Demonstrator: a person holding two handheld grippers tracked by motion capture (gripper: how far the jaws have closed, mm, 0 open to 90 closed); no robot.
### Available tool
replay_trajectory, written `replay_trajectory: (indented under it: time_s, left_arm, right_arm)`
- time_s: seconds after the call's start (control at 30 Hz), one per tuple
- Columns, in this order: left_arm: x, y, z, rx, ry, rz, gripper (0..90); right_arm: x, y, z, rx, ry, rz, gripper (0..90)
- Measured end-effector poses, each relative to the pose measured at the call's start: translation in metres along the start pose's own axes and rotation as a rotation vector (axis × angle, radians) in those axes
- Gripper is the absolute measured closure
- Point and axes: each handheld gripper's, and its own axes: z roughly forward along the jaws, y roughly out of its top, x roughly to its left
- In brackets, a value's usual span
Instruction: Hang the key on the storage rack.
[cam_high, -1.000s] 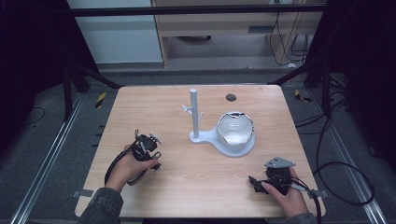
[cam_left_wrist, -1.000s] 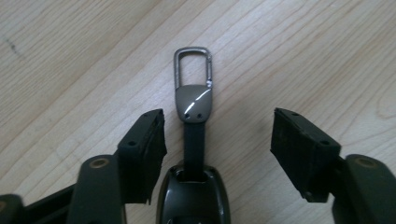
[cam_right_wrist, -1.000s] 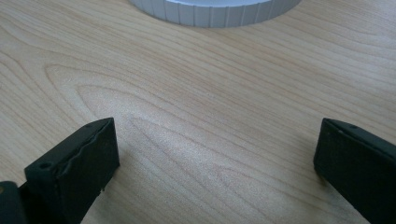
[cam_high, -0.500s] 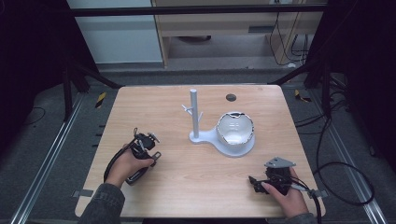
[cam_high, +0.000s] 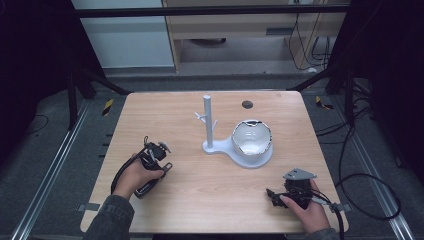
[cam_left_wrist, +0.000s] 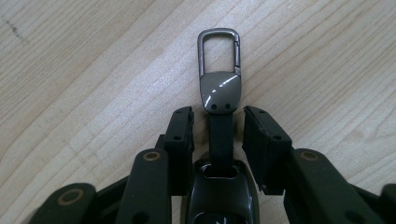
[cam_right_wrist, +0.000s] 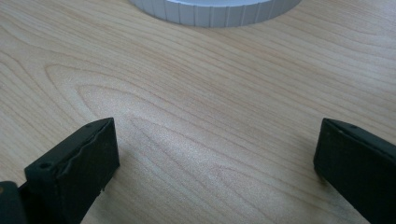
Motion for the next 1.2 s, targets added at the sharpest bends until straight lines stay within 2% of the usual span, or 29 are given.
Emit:
replay_trajectory:
  time_s: [0.47, 0.63, 0.8, 1.0, 1.2]
  left_arm:
    - [0.001, 0.0, 0.0, 0.014, 0.001, 0.0, 65.5]
    - [0.001, 0.0, -0.001, 0.014, -0.005, 0.001, 71.9]
    - [0.001, 0.0, -0.002, 0.02, 0.001, 0.024, 79.3]
    - [-0.001, -0.004, -0.009, -0.02, 0.002, 0.019, 79.8]
    - [-0.001, -0.018, -0.023, -0.102, -0.005, 0.011, 80.1]
  right_arm:
    - [0.0, 0.0, 0.0, -0.001, 0.0, -0.001, 0.4]
    - [0.0, 0.0, 0.0, -0.001, 0.0, -0.004, 0.5]
    - [0.0, 0.0, 0.0, 0.0, 0.001, -0.003, 0.4]
    - [0.0, 0.0, 0.0, 0.0, 0.001, -0.003, 0.4]
    - [0.0, 0.0, 0.0, 0.0, 0.0, -0.003, 0.4]
